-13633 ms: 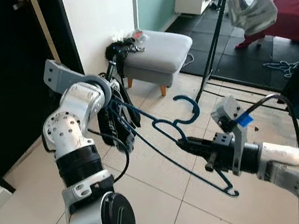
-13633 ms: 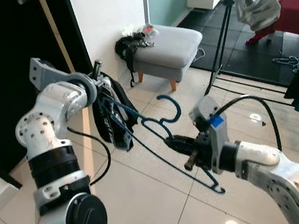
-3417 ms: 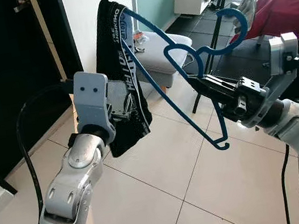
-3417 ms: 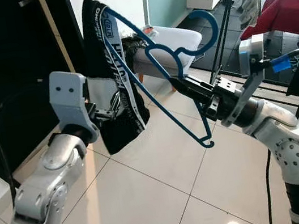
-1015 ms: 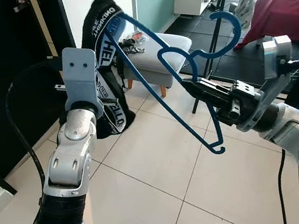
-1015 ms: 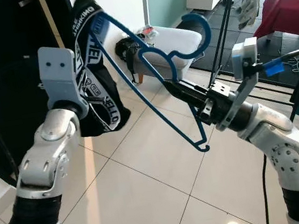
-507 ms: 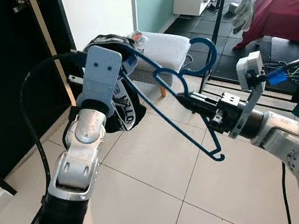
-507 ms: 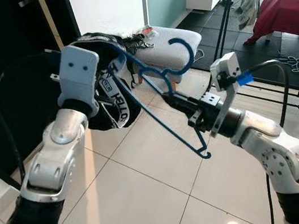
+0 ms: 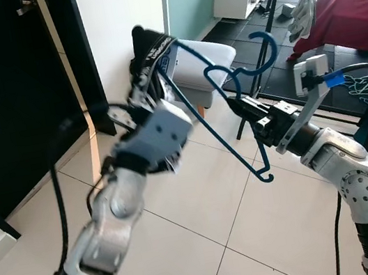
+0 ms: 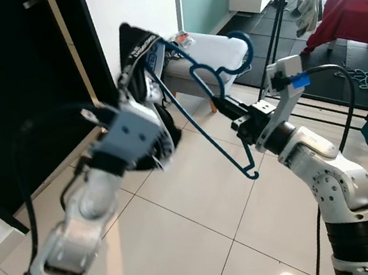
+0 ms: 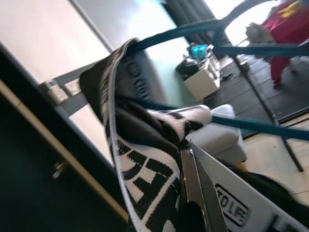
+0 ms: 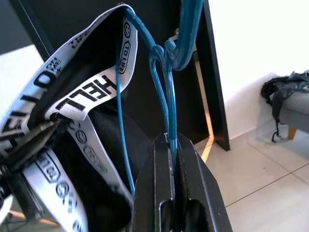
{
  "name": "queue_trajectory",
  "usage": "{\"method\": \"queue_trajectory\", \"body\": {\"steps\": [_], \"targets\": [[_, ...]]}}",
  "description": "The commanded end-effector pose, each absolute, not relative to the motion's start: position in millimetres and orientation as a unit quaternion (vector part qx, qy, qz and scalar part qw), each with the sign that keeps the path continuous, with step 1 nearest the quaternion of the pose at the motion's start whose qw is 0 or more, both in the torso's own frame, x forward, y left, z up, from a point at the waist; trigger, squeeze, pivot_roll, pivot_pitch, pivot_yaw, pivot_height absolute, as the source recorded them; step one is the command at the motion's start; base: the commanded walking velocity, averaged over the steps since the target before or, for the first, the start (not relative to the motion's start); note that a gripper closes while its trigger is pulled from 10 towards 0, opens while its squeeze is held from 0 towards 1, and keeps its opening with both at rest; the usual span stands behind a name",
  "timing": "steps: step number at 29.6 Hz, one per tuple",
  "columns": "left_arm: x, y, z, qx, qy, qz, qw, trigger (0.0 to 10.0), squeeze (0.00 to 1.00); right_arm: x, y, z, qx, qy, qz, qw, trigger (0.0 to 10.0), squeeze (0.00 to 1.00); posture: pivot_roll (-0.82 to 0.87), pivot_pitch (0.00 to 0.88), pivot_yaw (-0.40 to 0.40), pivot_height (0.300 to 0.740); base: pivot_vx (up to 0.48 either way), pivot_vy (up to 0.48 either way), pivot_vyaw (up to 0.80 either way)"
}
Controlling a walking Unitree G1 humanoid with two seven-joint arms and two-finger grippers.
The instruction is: Hang hanger
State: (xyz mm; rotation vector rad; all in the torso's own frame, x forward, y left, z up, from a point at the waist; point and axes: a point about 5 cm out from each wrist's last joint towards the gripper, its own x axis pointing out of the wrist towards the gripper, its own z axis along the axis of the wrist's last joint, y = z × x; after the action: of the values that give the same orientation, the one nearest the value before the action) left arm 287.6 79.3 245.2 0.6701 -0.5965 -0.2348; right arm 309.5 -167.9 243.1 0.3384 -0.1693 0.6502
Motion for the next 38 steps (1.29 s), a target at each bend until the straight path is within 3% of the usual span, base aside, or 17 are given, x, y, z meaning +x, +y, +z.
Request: {"method": "queue_trajectory", "body": {"steps": [1, 9, 10, 11, 21, 25, 30, 38], "targets": [[285, 72, 237, 0.341, -0.287, -0.145, 0.883, 10.0, 0.00, 311, -175, 251, 0.179, -0.108, 0.299, 0.931, 10.0, 0.00, 0.02, 0.079, -0.069, 0.740, 0.000, 0.000, 0.00], [285, 59, 227, 0.342, -0.273, -0.184, 0.880, 10.0, 0.00, 309, -170, 261, 0.212, -0.140, 0.315, 0.914, 10.0, 0.00, 0.01, 0.080, -0.070, 0.740, 0.000, 0.000, 0.00], [287, 53, 224, 0.337, -0.264, -0.198, 0.882, 10.0, 0.95, 304, -166, 267, 0.225, -0.159, 0.336, 0.900, 10.0, 0.00, 0.01, 0.080, -0.067, 0.740, 0.000, 0.000, 0.00], [289, 50, 221, 0.332, -0.256, -0.210, 0.883, 10.0, 1.00, 300, -162, 271, 0.235, -0.174, 0.353, 0.889, 10.0, 0.00, 0.01, 0.080, -0.065, 0.740, 0.000, 0.000, 0.00], [297, 62, 226, 0.333, -0.243, -0.209, 0.887, 10.0, 1.00, 291, -159, 275, 0.228, -0.188, 0.389, 0.873, 10.0, 0.00, 0.01, 0.084, -0.059, 0.740, 0.000, 0.000, 0.00], [304, 84, 235, 0.317, -0.233, -0.169, 0.904, 10.0, 1.00, 288, -157, 275, 0.211, -0.183, 0.408, 0.869, 10.0, 0.00, 0.02, 0.086, -0.060, 0.740, 0.000, 0.000, 0.00], [314, 111, 256, 0.228, -0.229, -0.093, 0.942, 10.0, 1.00, 284, -158, 273, 0.182, -0.171, 0.421, 0.872, 10.0, 0.00, 0.01, 0.087, -0.063, 0.740, 0.000, 0.000, 0.00], [319, 139, 283, 0.095, -0.224, -0.031, 0.969, 10.0, 1.00, 280, -171, 268, 0.117, -0.147, 0.427, 0.884, 10.0, 0.00, 0.01, 0.091, -0.068, 0.740, 0.000, 0.000, 0.00]]}}
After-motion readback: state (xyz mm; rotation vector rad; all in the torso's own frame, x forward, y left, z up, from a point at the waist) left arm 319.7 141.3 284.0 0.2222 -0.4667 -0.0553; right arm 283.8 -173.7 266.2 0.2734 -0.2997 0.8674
